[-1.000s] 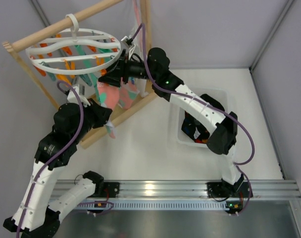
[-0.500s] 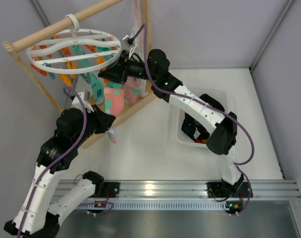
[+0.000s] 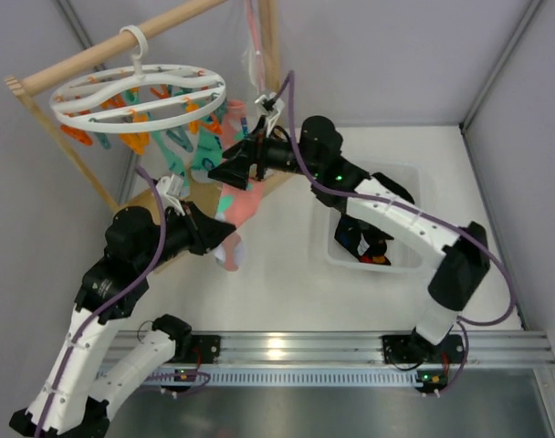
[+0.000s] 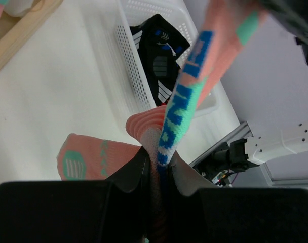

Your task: Remove the socks clipped to the hanger

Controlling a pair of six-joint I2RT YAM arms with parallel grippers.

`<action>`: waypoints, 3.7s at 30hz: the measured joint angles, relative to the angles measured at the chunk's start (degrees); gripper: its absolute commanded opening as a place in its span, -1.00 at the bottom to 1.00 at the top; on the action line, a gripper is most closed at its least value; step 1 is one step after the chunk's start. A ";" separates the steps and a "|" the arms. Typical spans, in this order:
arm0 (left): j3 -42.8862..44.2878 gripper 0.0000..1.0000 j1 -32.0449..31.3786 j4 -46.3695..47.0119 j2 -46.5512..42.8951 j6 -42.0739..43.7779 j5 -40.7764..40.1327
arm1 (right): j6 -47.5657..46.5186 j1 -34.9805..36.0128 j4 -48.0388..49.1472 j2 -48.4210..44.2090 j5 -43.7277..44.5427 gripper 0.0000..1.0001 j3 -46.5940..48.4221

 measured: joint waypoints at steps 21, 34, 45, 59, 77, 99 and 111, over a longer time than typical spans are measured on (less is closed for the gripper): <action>17.57 -1.00 -31.87 16.35 40.11 -2.27 -21.68 | -16.48 -13.90 -46.34 -42.42 52.09 0.99 -3.48; 46.14 -0.36 -31.54 23.39 73.92 0.57 -24.48 | -18.97 -14.10 -57.22 -48.76 66.58 0.99 -1.38; 39.08 0.97 -34.53 22.40 73.35 0.72 -29.51 | -18.97 -14.93 -59.93 -46.58 66.58 0.99 -1.88; 18.40 0.97 -30.77 19.50 38.91 0.74 -58.62 | -18.32 -23.37 -55.58 -40.61 43.82 0.99 -7.58; 23.28 0.93 -20.24 16.31 64.48 0.39 -71.21 | -20.11 -23.82 -49.53 -40.48 29.27 0.99 -8.72; 31.82 0.45 -10.80 21.92 69.13 9.03 -73.90 | -21.49 -22.36 -49.13 -36.02 26.82 0.99 -8.59; 32.92 0.22 -10.47 24.90 70.71 12.41 -73.29 | -22.51 -22.25 -49.11 -35.06 27.06 0.99 -8.55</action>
